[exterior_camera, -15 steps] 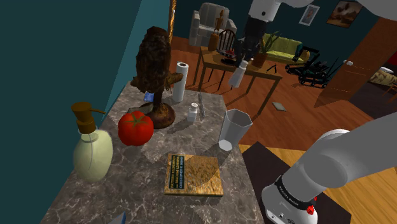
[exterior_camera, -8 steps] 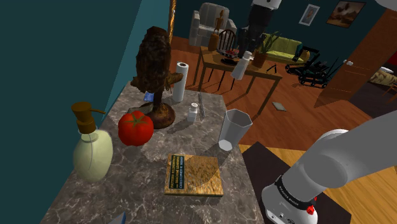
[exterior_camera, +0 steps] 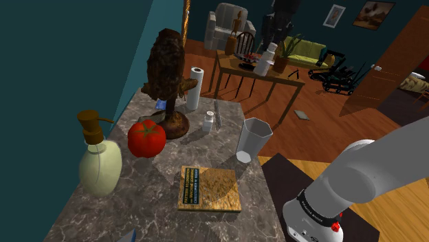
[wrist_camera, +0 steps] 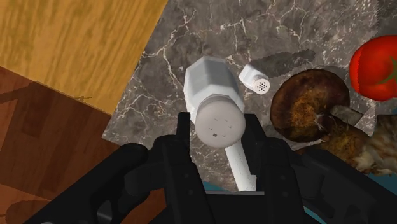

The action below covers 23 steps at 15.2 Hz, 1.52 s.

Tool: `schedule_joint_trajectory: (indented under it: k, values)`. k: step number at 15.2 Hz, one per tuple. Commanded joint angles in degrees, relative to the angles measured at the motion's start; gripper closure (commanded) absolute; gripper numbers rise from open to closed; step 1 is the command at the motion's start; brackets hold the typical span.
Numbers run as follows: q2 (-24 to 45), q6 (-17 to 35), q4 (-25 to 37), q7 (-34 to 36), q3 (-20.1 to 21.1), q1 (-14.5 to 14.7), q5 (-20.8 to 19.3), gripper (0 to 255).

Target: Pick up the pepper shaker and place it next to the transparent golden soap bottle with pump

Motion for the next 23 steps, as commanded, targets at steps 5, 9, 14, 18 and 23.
schedule_joint_trajectory:
  k: [5,9,14,18,23]
  values:
    - [0.52,-2.72,3.43,3.02,1.88,0.97,0.73,255]
    - [-0.27,-2.27,2.66,8.81,5.83,2.82,2.19,255]
    - [0.15,-1.61,3.15,16.09,10.88,5.09,3.91,255]
    - [1.63,-1.01,4.72,22.01,15.02,6.88,4.96,255]
    - [5.0,-0.27,8.21,29.65,20.31,9.14,5.45,255]
